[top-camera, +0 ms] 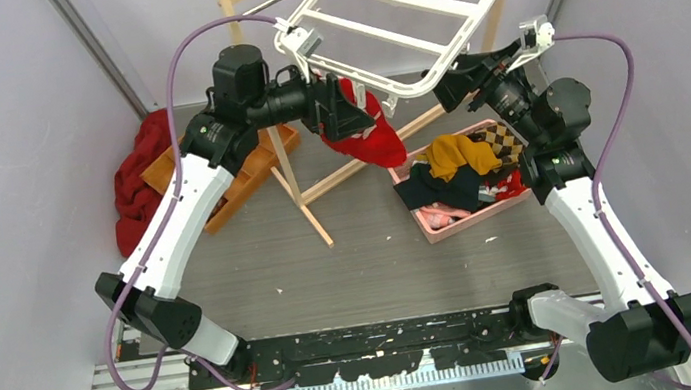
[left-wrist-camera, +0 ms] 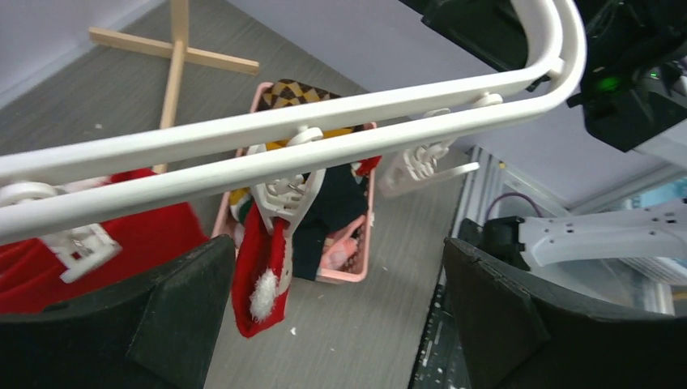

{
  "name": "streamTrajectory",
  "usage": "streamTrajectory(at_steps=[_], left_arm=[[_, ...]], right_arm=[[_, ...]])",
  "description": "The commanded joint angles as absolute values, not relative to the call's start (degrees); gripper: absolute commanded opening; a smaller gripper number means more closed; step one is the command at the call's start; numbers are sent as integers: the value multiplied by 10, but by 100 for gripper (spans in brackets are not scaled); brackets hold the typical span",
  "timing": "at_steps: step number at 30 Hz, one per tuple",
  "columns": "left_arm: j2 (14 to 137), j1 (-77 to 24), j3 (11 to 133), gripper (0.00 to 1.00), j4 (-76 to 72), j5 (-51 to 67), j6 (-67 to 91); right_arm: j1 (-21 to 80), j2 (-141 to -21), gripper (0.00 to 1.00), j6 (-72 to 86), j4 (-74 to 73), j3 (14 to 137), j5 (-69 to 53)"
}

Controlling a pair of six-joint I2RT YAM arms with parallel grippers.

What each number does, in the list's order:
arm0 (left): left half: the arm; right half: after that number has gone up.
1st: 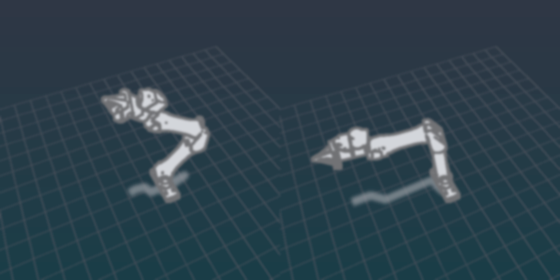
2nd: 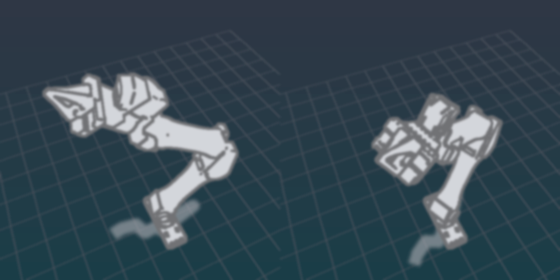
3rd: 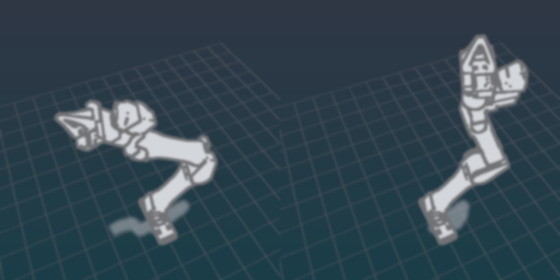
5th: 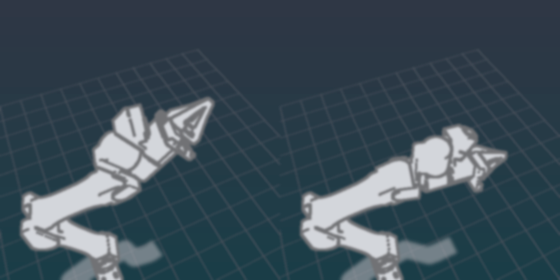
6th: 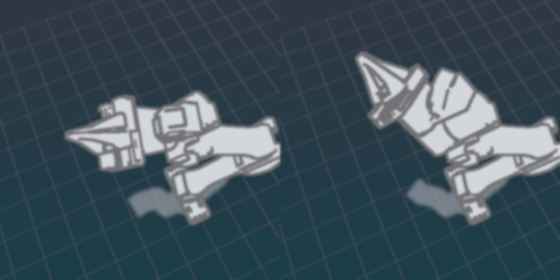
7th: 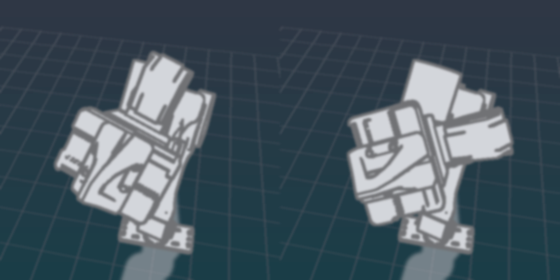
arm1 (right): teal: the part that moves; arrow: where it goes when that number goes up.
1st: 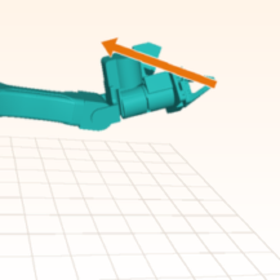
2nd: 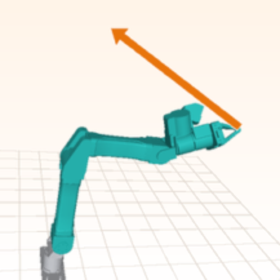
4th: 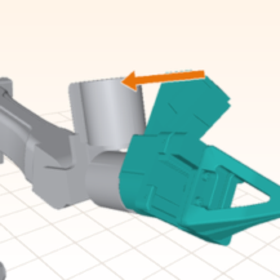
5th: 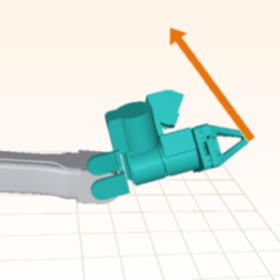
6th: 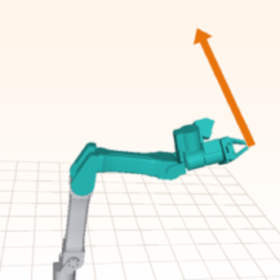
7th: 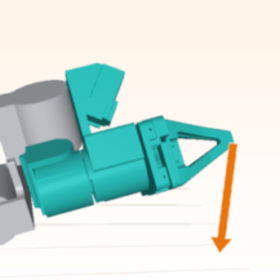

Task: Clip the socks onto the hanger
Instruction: Pick up the sock from the bin.

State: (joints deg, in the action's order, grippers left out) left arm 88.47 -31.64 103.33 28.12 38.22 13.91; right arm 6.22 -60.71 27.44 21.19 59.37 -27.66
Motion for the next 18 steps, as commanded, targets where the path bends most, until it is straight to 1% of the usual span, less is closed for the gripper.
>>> streamTrajectory(at_steps=[1, 6, 13, 18], left_arm=[[850, -305, 1013, 100, 235, 441, 194], [805, -292, 992, 100, 256, 377, 196], [727, -288, 911, 100, 184, 308, 254], [687, -278, 873, 100, 167, 249, 285]], right_arm=[[57, -582, 88, 247, 228, 588, -310], [45, -562, 90, 208, 185, 579, -357], [33, -516, 91, 141, 98, 553, -392], [24, -496, 91, 109, 39, 549, -398]])
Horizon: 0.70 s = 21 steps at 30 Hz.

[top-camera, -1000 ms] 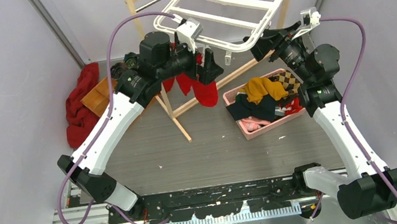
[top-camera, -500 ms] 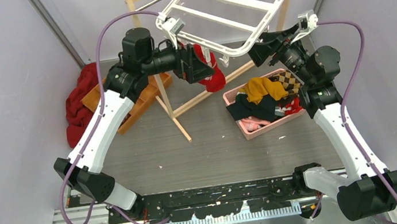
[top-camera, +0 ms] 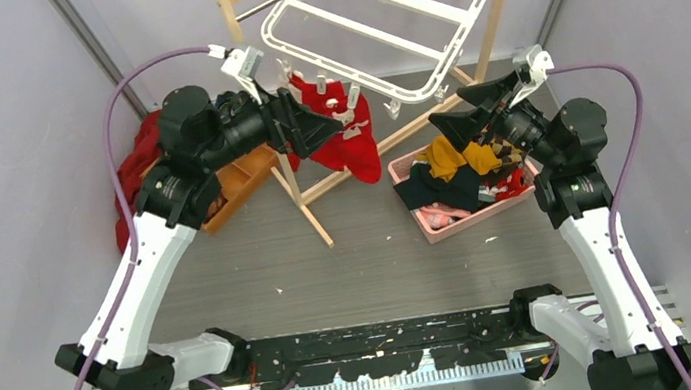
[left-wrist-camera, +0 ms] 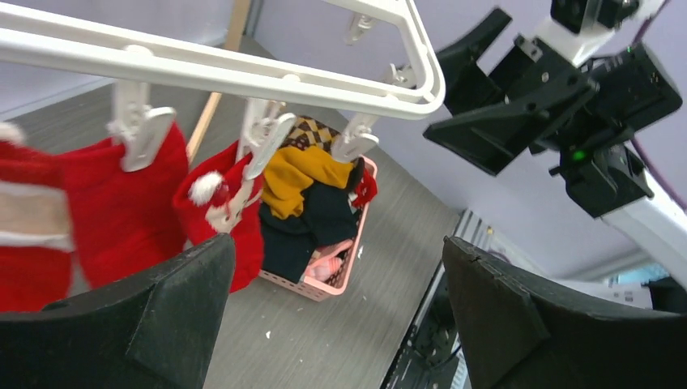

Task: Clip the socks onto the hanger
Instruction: Pick up the sock from the bin.

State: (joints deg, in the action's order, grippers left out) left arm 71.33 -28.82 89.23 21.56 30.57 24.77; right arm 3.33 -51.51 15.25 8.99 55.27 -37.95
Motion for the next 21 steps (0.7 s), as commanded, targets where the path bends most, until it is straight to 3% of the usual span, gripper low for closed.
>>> streamTrajectory(at_steps=[1, 7, 21], left_arm=[[681, -275, 869, 100, 167, 247, 290], [622, -272, 817, 100, 166, 236, 301], [453, -271, 519, 100, -4, 230, 347]], right_arm=[[22, -492, 91, 104, 28, 548, -398], [8, -465, 92, 100, -36, 529, -386], [-92, -451, 95, 130, -110, 460, -368]])
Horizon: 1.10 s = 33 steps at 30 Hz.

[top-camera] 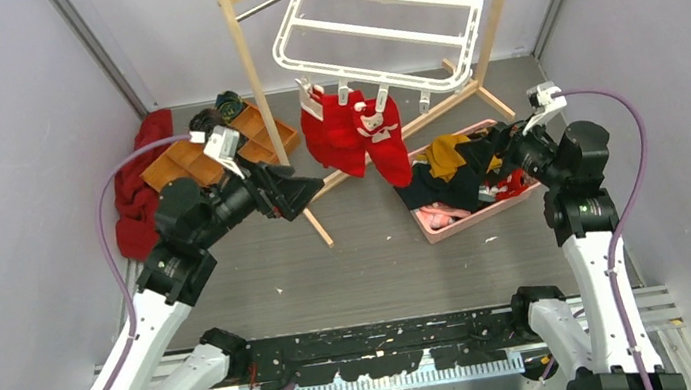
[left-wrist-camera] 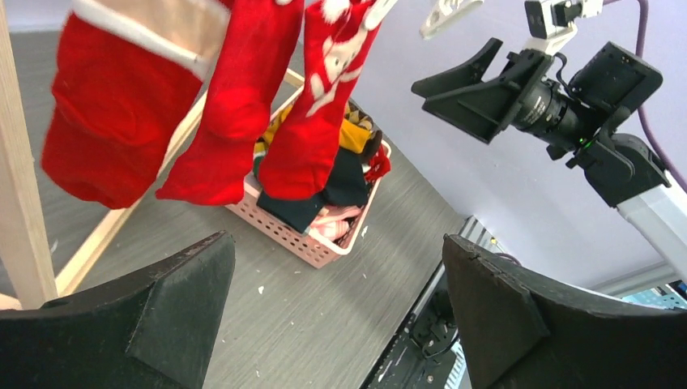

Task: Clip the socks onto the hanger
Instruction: Pick up the sock from the bin.

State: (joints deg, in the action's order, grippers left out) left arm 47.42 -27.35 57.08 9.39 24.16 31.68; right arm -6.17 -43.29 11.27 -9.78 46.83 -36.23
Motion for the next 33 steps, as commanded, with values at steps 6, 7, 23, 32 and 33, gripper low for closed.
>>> streamTrajectory(at_steps=[6, 7, 23, 32, 33], left_arm=[[437, -271, 428, 100, -92, 195, 390], [437, -271, 420, 100, -98, 186, 394], [422, -271, 356, 99, -119, 149, 377], [425, -271, 319, 99, -181, 154, 380], [427, -271, 320, 99, -182, 154, 379]], right_arm=[[-135, -515, 94, 60, -175, 480, -390], [-138, -526, 94, 35, -201, 489, -384], [-217, -575, 41, -130, -420, 535, -240], [-263, -672, 43, -249, -411, 518, -322], [-263, -690, 44, -254, -409, 524, -336]])
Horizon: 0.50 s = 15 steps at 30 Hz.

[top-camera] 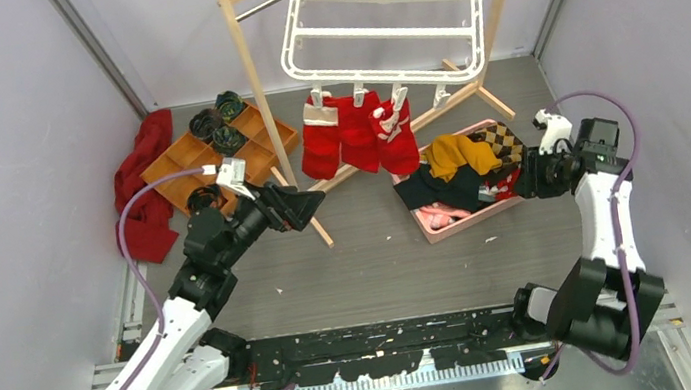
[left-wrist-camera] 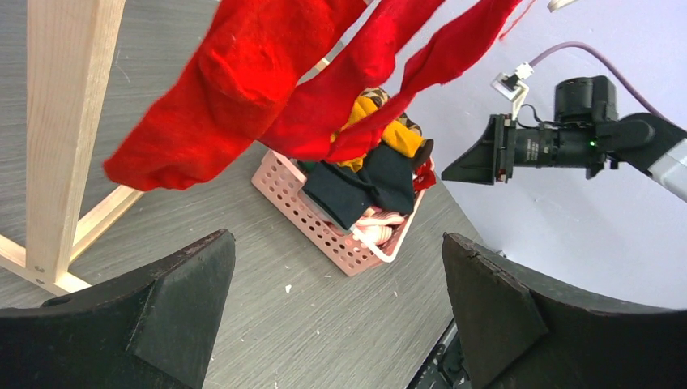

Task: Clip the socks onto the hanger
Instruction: Pick up the sock from the bin.

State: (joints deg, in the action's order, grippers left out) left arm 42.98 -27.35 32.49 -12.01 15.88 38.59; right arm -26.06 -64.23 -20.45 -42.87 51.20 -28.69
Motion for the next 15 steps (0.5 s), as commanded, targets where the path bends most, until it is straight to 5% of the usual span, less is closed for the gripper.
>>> streamTrajectory(at_steps=[1, 15], left_arm=[[430, -271, 321, 99, -182, 154, 377], [483, -271, 348, 98, -208, 161, 377]], right_arm=[[-263, -705, 45, -254, -406, 530, -352], [-255, -791, 49, -219, -291, 532, -385]])
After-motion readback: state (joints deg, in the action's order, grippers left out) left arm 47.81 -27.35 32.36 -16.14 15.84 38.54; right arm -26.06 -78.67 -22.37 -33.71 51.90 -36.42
